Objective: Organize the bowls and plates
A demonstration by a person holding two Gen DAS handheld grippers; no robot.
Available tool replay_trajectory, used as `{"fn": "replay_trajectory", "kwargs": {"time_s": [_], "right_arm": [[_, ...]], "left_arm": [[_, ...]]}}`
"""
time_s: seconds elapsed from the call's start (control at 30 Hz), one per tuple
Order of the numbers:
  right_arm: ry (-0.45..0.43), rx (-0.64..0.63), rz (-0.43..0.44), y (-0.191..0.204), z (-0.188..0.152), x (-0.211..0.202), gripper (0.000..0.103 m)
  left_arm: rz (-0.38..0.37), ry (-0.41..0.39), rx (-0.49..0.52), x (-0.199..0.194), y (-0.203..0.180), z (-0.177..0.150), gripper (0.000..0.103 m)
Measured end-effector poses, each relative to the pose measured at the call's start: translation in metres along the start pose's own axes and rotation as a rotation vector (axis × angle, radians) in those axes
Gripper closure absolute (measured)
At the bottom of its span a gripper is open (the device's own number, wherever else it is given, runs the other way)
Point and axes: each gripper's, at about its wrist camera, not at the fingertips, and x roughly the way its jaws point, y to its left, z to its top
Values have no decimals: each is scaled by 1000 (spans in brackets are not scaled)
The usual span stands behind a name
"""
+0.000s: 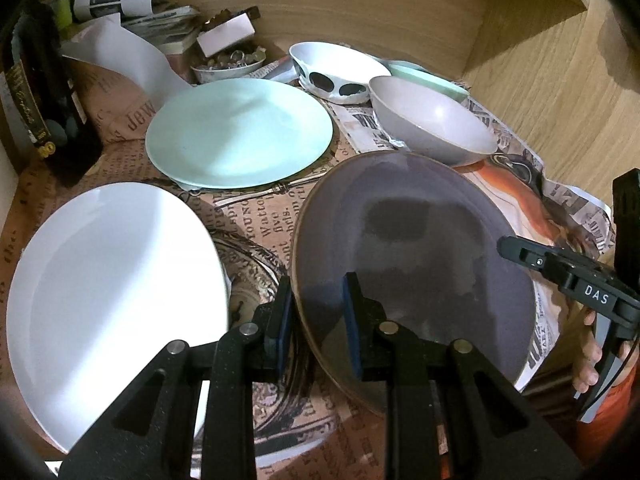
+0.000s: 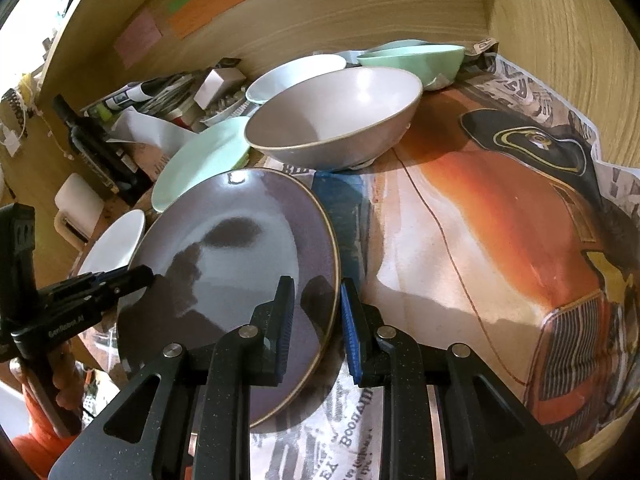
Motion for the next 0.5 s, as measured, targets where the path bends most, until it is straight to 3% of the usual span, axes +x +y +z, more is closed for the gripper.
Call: {"fn": "replay_trajectory", "kwargs": {"time_s": [0.5], "right_arm": [[-7,-35,-22,2,3,4,75]], "left_arm": [[-1,7,24,7,-3,5,76]]}}
